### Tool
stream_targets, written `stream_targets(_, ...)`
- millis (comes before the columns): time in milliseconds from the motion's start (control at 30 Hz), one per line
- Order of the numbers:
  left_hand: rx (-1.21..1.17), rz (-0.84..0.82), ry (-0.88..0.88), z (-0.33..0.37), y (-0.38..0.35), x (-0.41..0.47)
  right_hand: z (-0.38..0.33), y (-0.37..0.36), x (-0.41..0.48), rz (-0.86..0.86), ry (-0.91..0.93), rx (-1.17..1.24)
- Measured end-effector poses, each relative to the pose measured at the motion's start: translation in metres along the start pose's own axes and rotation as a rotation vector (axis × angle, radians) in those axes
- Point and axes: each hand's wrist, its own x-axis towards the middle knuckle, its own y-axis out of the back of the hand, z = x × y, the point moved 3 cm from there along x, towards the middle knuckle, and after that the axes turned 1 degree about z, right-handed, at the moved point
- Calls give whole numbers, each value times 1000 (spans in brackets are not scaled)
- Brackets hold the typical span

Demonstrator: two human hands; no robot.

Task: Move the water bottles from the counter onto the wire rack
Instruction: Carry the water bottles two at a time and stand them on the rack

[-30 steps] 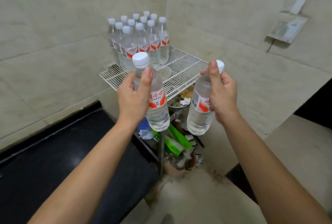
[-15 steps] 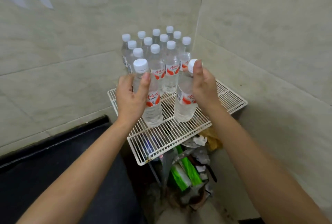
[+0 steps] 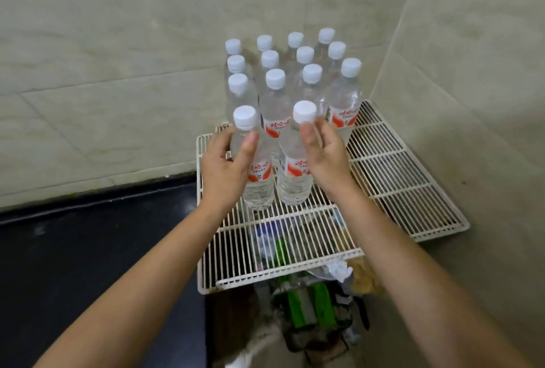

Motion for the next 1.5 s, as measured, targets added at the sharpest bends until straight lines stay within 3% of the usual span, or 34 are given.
stream_targets(200,-5,-278,52,-15,-3,-28,70,13,-28,-278,-190,-281)
stream_targets(300,149,-363,107,-51,1,-42,82,17,-34,-251,-229,-291)
stream_targets(633,197,-146,278,-73,-7,-35,70,0,-20,-59,-223,-389)
stream_targets(767,236,-129,306,-71,-9,-25,70,-5,-15,22,-226,-458)
stream_targets(900,214,-150,336,-65,-8,-25,65,-8,-15,-2,-243,-464)
stream_targets(1033,184,-208,257,-47,6,-27,56,-7,-25,-42,-208,-480)
stream_targets(1100,218,-153,179,-34,27,-27,39,-8,-33,86,-102,-471)
stream_targets(1200,387,26,9,-18,70,-28,0,-23,-45,263,374,-530)
stream_targets(1300,618,216,-70,-13,120,-38,-14,-72,-52,89,699,-559)
stream_targets(1500,969,470,-36,-2,228,-104,-24,-187,-71,-212,911,-698)
